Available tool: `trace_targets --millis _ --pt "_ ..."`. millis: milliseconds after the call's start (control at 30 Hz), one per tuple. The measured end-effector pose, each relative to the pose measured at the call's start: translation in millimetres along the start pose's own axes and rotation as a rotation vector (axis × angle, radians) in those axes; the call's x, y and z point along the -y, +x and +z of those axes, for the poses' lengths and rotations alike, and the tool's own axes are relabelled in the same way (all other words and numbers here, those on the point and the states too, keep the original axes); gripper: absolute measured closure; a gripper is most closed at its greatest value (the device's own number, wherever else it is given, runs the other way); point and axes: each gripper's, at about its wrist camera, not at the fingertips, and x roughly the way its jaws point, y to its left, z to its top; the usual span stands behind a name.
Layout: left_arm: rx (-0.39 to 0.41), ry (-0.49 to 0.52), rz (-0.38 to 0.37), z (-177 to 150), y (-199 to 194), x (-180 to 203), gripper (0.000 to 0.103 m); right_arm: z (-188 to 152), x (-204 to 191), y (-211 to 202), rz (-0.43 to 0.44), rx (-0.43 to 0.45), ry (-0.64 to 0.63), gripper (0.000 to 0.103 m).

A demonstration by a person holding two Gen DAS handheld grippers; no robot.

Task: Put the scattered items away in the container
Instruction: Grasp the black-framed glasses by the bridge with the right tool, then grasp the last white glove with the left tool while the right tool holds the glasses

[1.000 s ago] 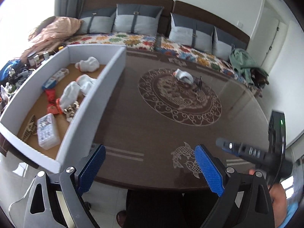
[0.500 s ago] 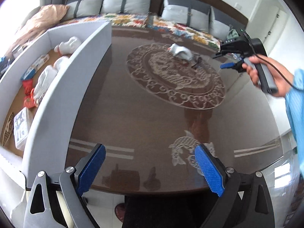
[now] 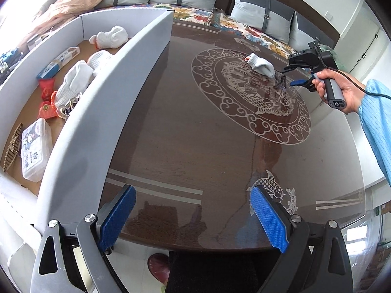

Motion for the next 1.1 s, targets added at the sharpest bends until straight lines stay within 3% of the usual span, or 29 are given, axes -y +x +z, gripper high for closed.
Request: trace_targets --millis 67,100,133,167,267,400,600,667,800,967,1100 --pt "-0.01 0.004 -0.003 1 3 1 0.007 3 -2 5 -0.017 0.004 -0.01 0.056" --pt "-0.016 0.006 -0.004 1 5 2 0.007 4 -4 7 -0.027 0.007 -0.02 0.061" --pt "-0.021 0.007 -0.005 1 7 3 0.007 3 -6 8 -0.039 0.006 -0.036 0.085" --pt "-0.027 0.009 -0.006 1 9 3 0.007 2 -7 9 -0.045 0.004 -0.056 0.091" --pt "-0.04 0.016 -0.011 2 13 6 0.007 -1 -11 5 -0.083 0.025 -0.106 0.092" --pt "-0.044 0.024 -0.022 6 14 11 0.007 -14 0 -12 -0.03 0.069 -0.107 0.092" --pt "-0.08 0.006 -0.056 22 27 28 0.007 -82 34 -54 0.115 0.134 -0.13 0.092" --pt "-0.095 0.0 -0.082 35 34 40 0.007 -119 52 -74 0.156 0.186 -0.136 0.092" --pt "-0.113 0.052 -0.152 89 58 87 0.007 -188 83 -98 0.245 0.237 -0.096 0.092" --pt "-0.059 0.208 -0.109 186 99 152 0.007 -248 109 -113 0.305 0.234 -0.063 0.092" --pt "-0.066 0.278 -0.062 261 145 191 0.007 -269 122 -119 0.303 0.222 -0.07 0.092"
